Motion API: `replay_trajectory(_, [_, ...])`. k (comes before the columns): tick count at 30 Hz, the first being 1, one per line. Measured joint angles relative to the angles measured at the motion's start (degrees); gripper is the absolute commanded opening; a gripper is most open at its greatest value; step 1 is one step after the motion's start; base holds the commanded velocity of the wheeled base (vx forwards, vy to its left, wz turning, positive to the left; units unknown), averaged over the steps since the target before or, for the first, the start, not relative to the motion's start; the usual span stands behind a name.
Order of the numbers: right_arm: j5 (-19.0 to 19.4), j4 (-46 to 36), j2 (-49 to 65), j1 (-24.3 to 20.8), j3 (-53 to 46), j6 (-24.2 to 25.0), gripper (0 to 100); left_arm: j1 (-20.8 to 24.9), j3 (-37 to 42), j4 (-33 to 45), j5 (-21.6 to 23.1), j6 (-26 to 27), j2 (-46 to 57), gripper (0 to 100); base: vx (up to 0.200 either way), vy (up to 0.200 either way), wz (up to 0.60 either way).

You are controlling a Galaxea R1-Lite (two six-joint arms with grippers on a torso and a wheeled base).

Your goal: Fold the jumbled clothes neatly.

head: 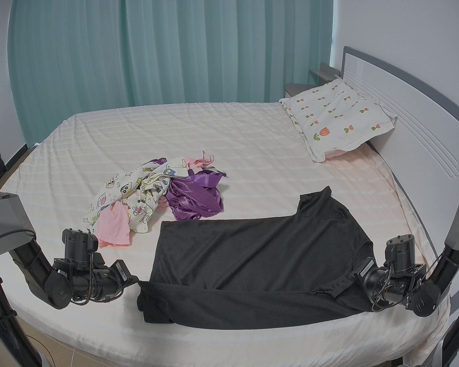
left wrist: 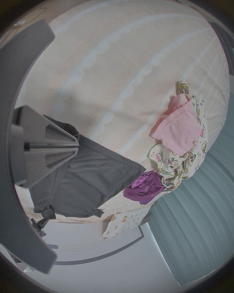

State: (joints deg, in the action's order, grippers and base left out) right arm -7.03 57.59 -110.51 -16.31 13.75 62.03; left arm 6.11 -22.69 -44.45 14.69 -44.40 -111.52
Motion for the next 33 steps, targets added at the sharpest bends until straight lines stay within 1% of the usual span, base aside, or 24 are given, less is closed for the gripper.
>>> replay_trajectory(6, [-0.02, -2.93, 3.49, -1.32, -1.72, 0.11, 0, 0.01, -0.13, -0.02, 0.00, -0.38, -0.33, 0, 0.000, 0.000, 0.00])
replay_trajectory(13, [-0.24, -2.90, 5.63, -3.43, -5.51, 0.21, 0, 0.06, -0.16, 0.00, -0.02, -0.40, -0.37, 0, 0.000, 0.000, 0.00])
replay_trajectory(26, [-0.29, -2.49, 6.46, -5.22, -10.59, 0.33, 0, 0.01, -0.21, 0.00, 0.00, -0.40, -0.37, 0, 0.000, 0.000, 0.00])
replay_trajectory(29, [-0.98, -2.44, 6.27, -6.18, -11.30, 0.55, 0, 0.01, -0.24, 0.00, 0.00, -0.40, -0.37, 0, 0.000, 0.000, 0.00])
replay_trajectory(30, [-1.19, -2.41, 6.12, -6.42, -11.45, 0.68, 100, 0.01, -0.24, 0.00, 0.00, -0.40, -0.37, 0, 0.000, 0.000, 0.00])
replay_trajectory(33, [-1.91, -2.46, 5.33, -6.97, -11.64, 1.15, 100, 0.00, -0.24, 0.00, 0.00, -0.40, -0.35, 0, 0.000, 0.000, 0.00])
